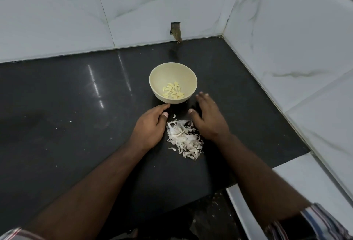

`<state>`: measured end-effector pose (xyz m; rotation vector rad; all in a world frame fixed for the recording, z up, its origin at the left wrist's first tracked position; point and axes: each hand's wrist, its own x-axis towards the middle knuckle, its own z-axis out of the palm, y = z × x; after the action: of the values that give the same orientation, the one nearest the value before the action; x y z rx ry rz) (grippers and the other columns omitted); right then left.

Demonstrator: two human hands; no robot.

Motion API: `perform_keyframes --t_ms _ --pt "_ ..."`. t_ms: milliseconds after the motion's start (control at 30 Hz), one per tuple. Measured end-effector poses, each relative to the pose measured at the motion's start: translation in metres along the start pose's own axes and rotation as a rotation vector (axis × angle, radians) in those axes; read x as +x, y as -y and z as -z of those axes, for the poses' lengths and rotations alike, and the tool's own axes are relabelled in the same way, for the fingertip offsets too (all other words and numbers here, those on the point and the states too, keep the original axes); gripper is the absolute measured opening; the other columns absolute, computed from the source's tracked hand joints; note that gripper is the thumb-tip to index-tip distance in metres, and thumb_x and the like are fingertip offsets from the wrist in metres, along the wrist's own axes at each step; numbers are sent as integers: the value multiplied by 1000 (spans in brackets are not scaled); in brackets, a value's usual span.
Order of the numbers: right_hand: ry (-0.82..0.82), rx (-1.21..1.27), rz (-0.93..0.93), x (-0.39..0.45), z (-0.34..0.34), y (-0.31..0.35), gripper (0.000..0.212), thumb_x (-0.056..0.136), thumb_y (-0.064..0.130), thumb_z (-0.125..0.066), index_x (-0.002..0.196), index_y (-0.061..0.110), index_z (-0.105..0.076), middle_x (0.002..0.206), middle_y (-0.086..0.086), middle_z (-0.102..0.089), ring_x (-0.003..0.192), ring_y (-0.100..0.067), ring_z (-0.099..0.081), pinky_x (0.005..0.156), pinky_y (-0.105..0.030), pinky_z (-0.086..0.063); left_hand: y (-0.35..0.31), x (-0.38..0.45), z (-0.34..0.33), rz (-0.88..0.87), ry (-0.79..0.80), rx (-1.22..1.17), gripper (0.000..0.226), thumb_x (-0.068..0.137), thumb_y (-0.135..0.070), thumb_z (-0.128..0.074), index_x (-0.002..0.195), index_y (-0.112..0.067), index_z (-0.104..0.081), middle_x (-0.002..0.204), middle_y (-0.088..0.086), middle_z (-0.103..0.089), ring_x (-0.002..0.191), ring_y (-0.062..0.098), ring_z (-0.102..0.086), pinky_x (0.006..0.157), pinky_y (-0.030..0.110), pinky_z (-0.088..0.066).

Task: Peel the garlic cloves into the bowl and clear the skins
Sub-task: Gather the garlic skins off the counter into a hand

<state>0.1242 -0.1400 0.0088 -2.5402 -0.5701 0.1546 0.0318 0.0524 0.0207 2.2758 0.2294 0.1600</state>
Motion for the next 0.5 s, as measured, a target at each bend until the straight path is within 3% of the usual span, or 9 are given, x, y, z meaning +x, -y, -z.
perform_keyframes --t_ms 133,267,400,500 --pt "93 -88 -79 32 4 -8 68 101 48 -40 157 11 -23 166 -7 -18 154 -21 -8 125 -43 -5 5 -2 1 10 36 51 42 104 -16 -47 145 -21 -53 144 -5 -56 135 13 -46 108 19 -30" --pt "182 -110 93 4 -8 6 67 101 48 -33 157 12 -25 166 -6 -18 154 -19 -7 124 -36 0 21 4 4 43 53 195 47 99 -9 -49 144 -20 -54 135 1 -60 125 24 -47 107 27 -32" --pt "276 -37 206 -25 -22 31 62 101 42 -35 155 10 -31 164 -6 -25 153 -16 -12 121 -26 1 17 9 2 91 173 298 46 99 -19 -45 144 -23 -54 123 6 -56 120 28 -48 107 43 -41" --pt "284 8 250 -43 -25 43 55 104 35 -39 152 9 -37 161 -8 -31 152 -18 -19 120 -23 -2 9 3 -1 27 269 258 45 96 -18 -43 137 -23 -61 112 3 -55 113 22 -53 101 39 -46"
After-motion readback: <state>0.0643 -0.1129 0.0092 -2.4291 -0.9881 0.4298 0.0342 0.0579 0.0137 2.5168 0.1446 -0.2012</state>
